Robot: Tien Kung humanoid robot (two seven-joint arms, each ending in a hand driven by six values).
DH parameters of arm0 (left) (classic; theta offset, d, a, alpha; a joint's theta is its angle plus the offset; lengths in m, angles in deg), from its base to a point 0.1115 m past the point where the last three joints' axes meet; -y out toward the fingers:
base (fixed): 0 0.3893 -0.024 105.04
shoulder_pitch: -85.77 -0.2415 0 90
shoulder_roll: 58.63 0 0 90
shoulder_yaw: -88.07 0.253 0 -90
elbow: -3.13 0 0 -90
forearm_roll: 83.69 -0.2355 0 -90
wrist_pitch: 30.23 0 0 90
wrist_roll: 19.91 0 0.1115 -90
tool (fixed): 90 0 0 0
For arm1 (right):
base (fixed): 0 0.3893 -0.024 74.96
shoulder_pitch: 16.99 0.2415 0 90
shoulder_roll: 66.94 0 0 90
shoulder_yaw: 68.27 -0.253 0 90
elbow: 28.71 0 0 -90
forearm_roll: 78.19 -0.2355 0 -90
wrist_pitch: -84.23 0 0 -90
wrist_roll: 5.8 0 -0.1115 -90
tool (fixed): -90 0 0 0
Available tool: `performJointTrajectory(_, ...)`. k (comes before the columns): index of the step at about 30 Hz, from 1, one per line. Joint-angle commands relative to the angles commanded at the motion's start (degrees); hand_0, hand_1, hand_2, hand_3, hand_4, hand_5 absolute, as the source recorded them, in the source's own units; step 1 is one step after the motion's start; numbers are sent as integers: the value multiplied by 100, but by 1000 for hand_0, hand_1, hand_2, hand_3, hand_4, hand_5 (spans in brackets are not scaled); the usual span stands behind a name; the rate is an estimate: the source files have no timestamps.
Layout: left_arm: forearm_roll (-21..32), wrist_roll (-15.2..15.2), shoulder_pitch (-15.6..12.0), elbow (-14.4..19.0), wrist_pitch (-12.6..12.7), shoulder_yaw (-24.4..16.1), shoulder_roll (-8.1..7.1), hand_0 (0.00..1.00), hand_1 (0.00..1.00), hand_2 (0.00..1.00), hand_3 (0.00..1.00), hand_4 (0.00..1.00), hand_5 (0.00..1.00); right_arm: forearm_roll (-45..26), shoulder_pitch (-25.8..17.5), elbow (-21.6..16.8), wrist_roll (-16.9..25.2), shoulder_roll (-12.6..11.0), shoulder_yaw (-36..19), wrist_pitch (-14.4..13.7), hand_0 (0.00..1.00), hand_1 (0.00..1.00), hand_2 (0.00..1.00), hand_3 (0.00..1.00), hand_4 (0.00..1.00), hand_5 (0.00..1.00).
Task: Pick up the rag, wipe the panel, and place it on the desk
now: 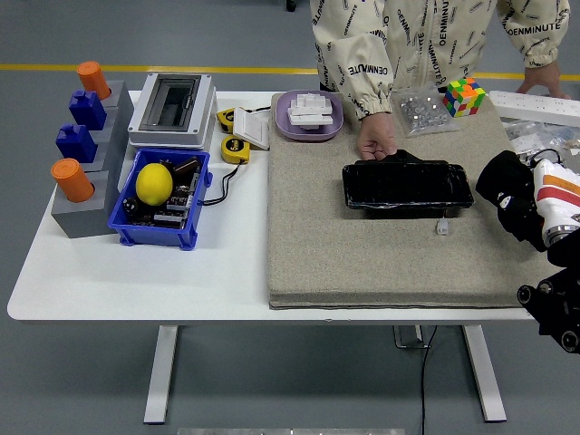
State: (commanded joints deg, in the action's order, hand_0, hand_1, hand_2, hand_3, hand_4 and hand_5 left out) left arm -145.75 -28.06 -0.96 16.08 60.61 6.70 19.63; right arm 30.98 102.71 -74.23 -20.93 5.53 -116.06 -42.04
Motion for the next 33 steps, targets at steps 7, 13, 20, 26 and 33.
performJointTrajectory(7,7,-2,-20,-15,1,-9,6,605,642,655,562,628,441,-12,-102,10,11,-65,-56,11,306,431,459,465,764,19)
performJointTrajectory(13,-16,-2,-36,-24,7,-39,1,605,642,654,561,628,441,9,-144,-6,3,-171,-98,28,306,431,459,465,763,20)
performJointTrajectory(20,-11,1,4,6,-1,-22,15,605,642,654,562,627,440,-131,-160,-123,-9,-214,-140,445,307,432,460,466,762,27)
performJointTrajectory(26,-14,-3,-23,-12,4,-35,9,605,642,654,561,628,440,-315,-168,-218,42,-247,-226,1051,381,467,498,501,849,271)
performJointTrajectory(33,-12,-4,-42,-10,4,-36,0,605,642,654,561,628,439,-315,-157,-379,181,-288,-278,1315,714,675,766,787,998,509)
